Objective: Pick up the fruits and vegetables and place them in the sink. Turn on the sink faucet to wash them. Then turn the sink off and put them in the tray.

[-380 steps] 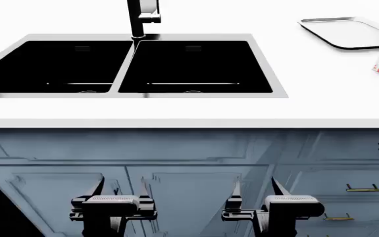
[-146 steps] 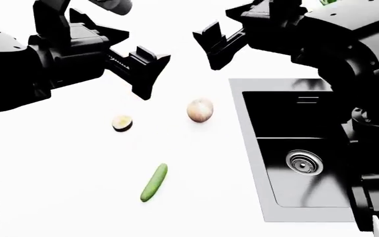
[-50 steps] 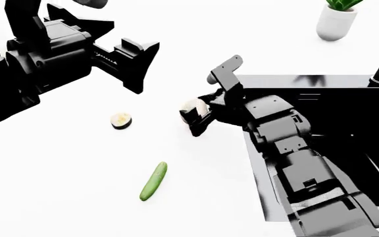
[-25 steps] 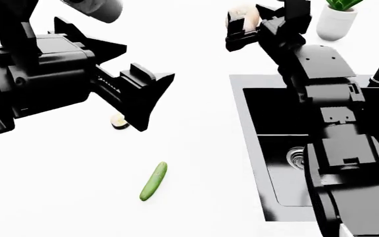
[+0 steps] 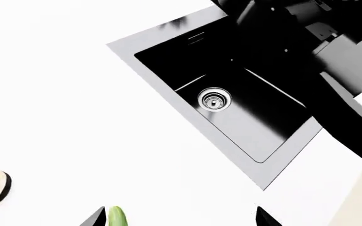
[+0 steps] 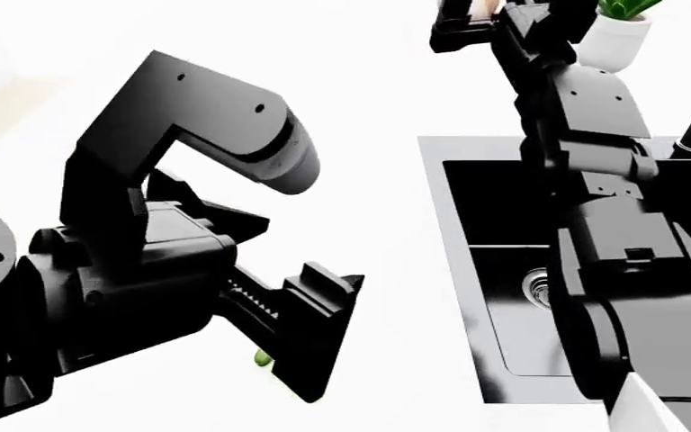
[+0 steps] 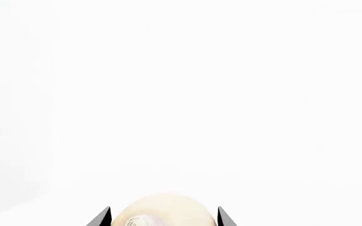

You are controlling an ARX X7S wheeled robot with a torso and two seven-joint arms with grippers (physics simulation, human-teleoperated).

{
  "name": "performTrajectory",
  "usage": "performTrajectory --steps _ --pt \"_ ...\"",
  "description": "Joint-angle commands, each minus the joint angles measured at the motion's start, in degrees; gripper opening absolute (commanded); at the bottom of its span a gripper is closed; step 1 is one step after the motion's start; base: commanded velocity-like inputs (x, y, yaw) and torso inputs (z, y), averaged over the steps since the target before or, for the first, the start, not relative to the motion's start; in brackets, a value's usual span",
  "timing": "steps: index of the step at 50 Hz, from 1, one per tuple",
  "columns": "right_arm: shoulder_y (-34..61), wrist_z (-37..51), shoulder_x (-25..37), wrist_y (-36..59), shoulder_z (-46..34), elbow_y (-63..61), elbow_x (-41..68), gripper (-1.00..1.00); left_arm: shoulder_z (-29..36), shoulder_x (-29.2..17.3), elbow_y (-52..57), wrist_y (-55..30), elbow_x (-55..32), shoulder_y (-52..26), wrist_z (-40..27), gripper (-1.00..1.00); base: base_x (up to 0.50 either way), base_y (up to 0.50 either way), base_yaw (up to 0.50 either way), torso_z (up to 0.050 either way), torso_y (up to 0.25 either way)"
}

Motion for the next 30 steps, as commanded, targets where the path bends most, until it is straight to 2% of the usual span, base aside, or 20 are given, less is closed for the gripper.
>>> performTrajectory --steps 1,7,11,17,30 --pt "-0.7 -1.2 -1.2 -2.9 2.2 2.2 -2.2 -1.0 4.5 -2.0 2.9 0.9 -2.0 1.9 -3.8 1.0 0.0 0.0 0.0 0.0 0.0" --pt "-1.3 -1.6 -1.7 -3.1 3.2 2.2 -2.9 -1.0 5.2 -4.5 6.5 2.0 -2.0 4.4 -4.4 1.0 0.0 0.0 0.0 0.0 0.0" --pt "-1.7 -1.6 -2.0 -3.5 3.5 2.2 -3.8 -1.0 4.6 -5.9 4.6 -0.1 -0.4 4.0 -3.6 1.0 0.0 0.0 0.0 0.0 0.0" --pt "-1.8 -1.6 -2.4 -3.8 3.6 2.2 -5.4 -1.0 2.1 -7.5 3.8 -0.7 4.3 7.2 -0.2 1.0 0.0 0.0 0.0 0.0 0.0" --pt "-2.1 -2.0 -3.1 -3.7 3.2 2.0 -7.2 -1.0 -0.8 -7.9 2.9 -0.1 12.7 15.4 6.7 1.0 0.0 0.0 0.0 0.0 0.0"
